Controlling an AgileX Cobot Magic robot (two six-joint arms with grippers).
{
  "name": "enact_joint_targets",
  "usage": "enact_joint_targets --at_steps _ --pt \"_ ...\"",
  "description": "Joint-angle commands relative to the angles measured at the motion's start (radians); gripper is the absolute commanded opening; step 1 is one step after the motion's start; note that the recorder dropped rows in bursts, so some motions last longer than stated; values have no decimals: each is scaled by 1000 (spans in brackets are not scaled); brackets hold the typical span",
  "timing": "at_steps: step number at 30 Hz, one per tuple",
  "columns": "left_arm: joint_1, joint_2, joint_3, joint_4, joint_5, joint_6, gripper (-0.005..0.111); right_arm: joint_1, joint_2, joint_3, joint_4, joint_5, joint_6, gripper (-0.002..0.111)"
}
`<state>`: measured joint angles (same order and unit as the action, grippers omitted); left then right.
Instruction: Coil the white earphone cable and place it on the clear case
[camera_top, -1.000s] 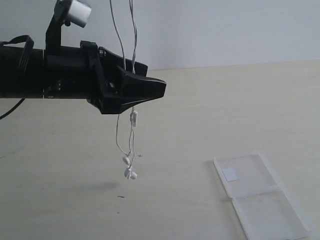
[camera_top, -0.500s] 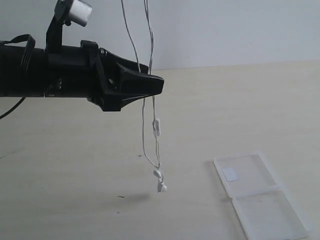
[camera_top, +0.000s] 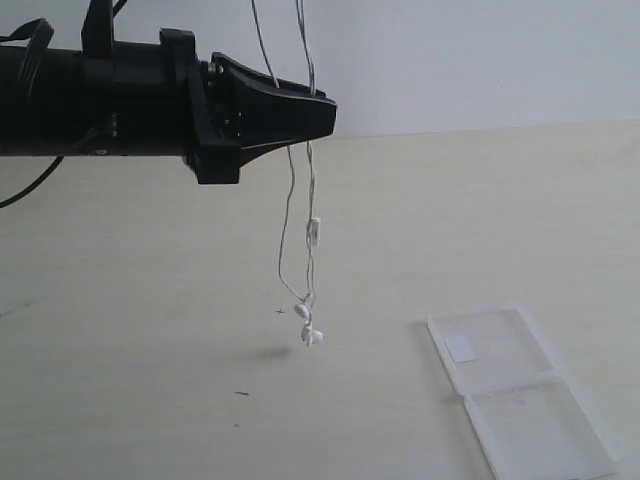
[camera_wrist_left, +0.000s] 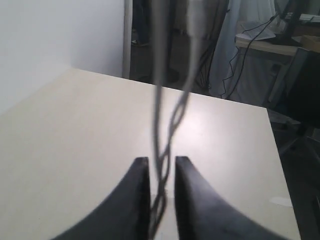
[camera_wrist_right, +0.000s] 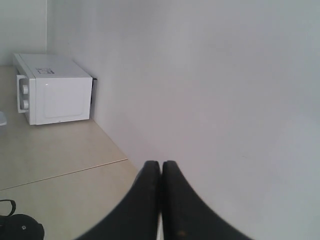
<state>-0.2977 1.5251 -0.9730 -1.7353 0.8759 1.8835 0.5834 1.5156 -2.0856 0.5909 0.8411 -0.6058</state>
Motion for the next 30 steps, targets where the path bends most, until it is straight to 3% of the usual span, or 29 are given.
enact_joint_targets --at_steps 1,15,23,30 --pt "-5 -5 -6 -9 8 -2 0 -2 0 -7 -6 -6 7 0" --pt "-5 6 -6 75 -30 -87 2 -2 -18 -7 -57 -35 34 0" --pt "-7 22 -6 75 -7 -116 42 -2 -26 -7 -117 -35 95 0" --pt "-7 22 -6 43 16 -100 31 -2 -26 -7 -115 -35 95 0"
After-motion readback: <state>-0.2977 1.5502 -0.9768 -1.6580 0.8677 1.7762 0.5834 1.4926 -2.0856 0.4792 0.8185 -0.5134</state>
